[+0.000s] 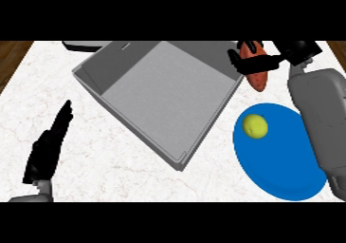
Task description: Pick the sweet potato from the plate and place it in the cardboard box
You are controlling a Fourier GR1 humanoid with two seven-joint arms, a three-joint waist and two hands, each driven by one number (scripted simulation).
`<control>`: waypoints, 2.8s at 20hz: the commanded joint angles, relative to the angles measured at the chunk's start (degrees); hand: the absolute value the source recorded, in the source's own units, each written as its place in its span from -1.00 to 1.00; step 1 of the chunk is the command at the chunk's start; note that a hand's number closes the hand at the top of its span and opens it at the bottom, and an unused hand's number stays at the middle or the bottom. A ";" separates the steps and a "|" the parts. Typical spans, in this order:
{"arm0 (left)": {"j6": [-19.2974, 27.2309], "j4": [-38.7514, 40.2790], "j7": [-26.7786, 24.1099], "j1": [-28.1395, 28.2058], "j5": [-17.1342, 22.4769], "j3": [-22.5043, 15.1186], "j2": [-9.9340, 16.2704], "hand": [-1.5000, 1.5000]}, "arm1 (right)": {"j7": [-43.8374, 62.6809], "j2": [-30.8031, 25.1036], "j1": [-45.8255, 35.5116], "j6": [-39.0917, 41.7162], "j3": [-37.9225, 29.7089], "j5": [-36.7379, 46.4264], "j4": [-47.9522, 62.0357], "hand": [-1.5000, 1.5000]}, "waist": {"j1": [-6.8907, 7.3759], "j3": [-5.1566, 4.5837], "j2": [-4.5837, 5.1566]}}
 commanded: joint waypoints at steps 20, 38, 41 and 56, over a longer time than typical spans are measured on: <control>-1.73 -0.68 -0.25 -0.44 -0.57 -1.31 -0.98 0.00 | 8.13 17.65 -27.60 -13.34 2.59 7.45 38.04 1.00 | 2.98 -0.05 1.00; -2.58 2.94 -0.54 -6.19 -0.54 -0.55 -0.29 0.00 | 3.18 17.75 -28.68 -28.58 -4.26 -8.92 47.90 -1.00 | 4.78 -0.01 1.63; -2.42 1.60 -1.34 -3.61 -0.38 -0.54 -0.45 0.00 | -1.16 17.75 -27.16 -31.47 -9.20 -12.41 47.38 -1.00 | 4.59 0.02 1.95; -1.30 -2.28 1.13 -1.85 -0.81 -0.59 -1.20 0.00 | -9.84 -1.85 -21.06 -21.30 -23.77 -24.51 49.74 -1.00 | 2.46 0.10 1.38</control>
